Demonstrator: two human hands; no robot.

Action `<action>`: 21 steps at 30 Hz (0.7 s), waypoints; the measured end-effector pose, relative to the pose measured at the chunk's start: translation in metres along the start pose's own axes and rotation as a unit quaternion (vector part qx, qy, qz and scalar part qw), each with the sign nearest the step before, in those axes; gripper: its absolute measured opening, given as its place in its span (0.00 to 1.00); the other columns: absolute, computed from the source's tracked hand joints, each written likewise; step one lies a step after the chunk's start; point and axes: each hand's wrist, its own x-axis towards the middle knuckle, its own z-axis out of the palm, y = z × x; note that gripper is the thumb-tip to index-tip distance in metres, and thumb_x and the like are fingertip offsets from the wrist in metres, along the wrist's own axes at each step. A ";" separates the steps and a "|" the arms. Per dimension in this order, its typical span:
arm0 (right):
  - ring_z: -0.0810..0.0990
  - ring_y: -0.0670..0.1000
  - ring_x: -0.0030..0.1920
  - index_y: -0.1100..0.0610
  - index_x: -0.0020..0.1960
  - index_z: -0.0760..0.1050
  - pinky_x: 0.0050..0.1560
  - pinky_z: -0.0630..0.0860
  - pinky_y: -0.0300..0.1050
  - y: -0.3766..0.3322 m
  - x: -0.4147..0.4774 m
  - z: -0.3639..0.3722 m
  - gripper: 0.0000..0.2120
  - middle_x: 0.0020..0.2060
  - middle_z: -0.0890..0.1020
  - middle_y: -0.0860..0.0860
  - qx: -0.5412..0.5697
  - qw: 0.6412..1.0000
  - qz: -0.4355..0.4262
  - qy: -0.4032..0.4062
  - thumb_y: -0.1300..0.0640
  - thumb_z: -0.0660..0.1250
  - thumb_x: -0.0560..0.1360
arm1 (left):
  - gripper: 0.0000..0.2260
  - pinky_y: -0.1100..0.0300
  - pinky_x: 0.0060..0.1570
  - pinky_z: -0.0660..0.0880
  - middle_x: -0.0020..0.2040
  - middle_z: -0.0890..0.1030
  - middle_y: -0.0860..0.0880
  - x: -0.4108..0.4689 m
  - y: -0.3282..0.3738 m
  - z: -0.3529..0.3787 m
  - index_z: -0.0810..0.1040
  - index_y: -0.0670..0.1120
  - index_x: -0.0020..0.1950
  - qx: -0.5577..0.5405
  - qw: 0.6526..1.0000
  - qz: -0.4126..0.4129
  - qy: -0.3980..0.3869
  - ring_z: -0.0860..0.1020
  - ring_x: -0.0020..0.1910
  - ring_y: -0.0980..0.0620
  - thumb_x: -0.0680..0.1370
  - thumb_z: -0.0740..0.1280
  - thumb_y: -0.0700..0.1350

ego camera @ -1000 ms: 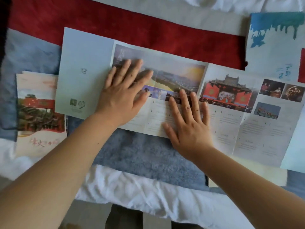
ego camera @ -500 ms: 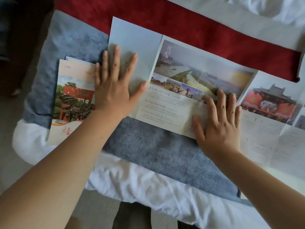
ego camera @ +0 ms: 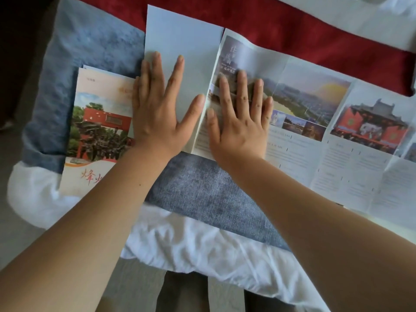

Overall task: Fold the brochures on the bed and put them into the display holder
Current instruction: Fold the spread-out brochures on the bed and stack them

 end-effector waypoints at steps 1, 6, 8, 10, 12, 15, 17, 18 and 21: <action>0.39 0.58 0.84 0.43 0.85 0.45 0.81 0.36 0.59 0.001 0.000 -0.001 0.31 0.85 0.45 0.47 0.004 1.000 -0.001 -0.002 0.38 0.46 0.85 | 0.34 0.41 0.80 0.47 0.84 0.50 0.40 0.000 0.003 0.000 0.52 0.54 0.84 -0.002 1.000 0.000 -0.005 0.48 0.83 0.39 0.82 0.46 0.69; 0.39 0.58 0.84 0.43 0.85 0.47 0.81 0.36 0.60 0.004 0.002 -0.012 0.31 0.85 0.45 0.50 0.007 0.999 -0.027 -0.017 0.37 0.46 0.84 | 0.31 0.42 0.79 0.47 0.84 0.50 0.43 0.004 0.013 0.001 0.54 0.58 0.83 0.007 1.000 0.001 -0.004 0.49 0.83 0.39 0.82 0.46 0.68; 0.42 0.60 0.84 0.43 0.85 0.50 0.81 0.37 0.60 0.008 0.016 -0.018 0.30 0.84 0.46 0.55 -0.013 0.999 -0.034 -0.002 0.38 0.47 0.84 | 0.31 0.40 0.78 0.47 0.85 0.49 0.43 0.015 0.009 0.000 0.54 0.59 0.83 0.052 0.999 -0.005 0.004 0.48 0.83 0.40 0.82 0.44 0.68; 0.43 0.62 0.83 0.44 0.85 0.50 0.82 0.39 0.60 0.015 0.032 -0.023 0.31 0.84 0.48 0.58 -0.016 1.000 -0.026 0.003 0.39 0.47 0.84 | 0.32 0.38 0.78 0.47 0.85 0.49 0.44 0.031 0.004 -0.001 0.53 0.57 0.83 0.101 0.995 0.003 0.021 0.47 0.83 0.40 0.82 0.44 0.69; 0.44 0.62 0.83 0.46 0.85 0.49 0.82 0.41 0.59 0.017 0.040 -0.022 0.31 0.84 0.49 0.58 -0.011 1.000 -0.020 -0.003 0.38 0.47 0.84 | 0.33 0.38 0.79 0.47 0.85 0.49 0.45 0.048 0.000 -0.001 0.51 0.56 0.84 0.133 0.990 0.013 0.036 0.47 0.83 0.40 0.82 0.43 0.69; 0.45 0.60 0.84 0.46 0.85 0.47 0.82 0.41 0.58 0.017 0.038 -0.018 0.32 0.84 0.50 0.56 -0.008 1.000 -0.016 0.005 0.38 0.47 0.84 | 0.35 0.41 0.80 0.48 0.85 0.49 0.45 0.063 -0.001 0.000 0.49 0.55 0.84 0.120 0.992 0.019 0.026 0.48 0.83 0.41 0.81 0.42 0.70; 0.44 0.60 0.84 0.47 0.85 0.47 0.82 0.40 0.57 0.017 0.039 -0.019 0.33 0.84 0.50 0.55 -0.004 1.000 -0.015 -0.003 0.38 0.48 0.83 | 0.36 0.41 0.80 0.47 0.85 0.48 0.46 0.062 0.001 0.001 0.48 0.54 0.84 0.108 0.994 0.016 0.010 0.48 0.83 0.41 0.81 0.42 0.70; 0.44 0.60 0.84 0.48 0.85 0.47 0.82 0.40 0.58 0.017 0.041 -0.020 0.34 0.84 0.49 0.55 -0.005 1.000 -0.017 -0.006 0.38 0.48 0.83 | 0.36 0.41 0.80 0.46 0.85 0.48 0.46 0.060 0.004 0.001 0.48 0.53 0.85 0.102 0.995 0.014 0.005 0.47 0.83 0.41 0.81 0.42 0.70; 0.42 0.58 0.84 0.49 0.85 0.46 0.82 0.37 0.59 0.016 0.049 -0.022 0.33 0.85 0.46 0.51 0.007 1.000 -0.026 -0.002 0.40 0.45 0.84 | 0.36 0.41 0.80 0.44 0.85 0.48 0.46 0.056 0.013 0.002 0.49 0.53 0.85 0.085 0.996 0.006 -0.006 0.47 0.83 0.42 0.80 0.42 0.69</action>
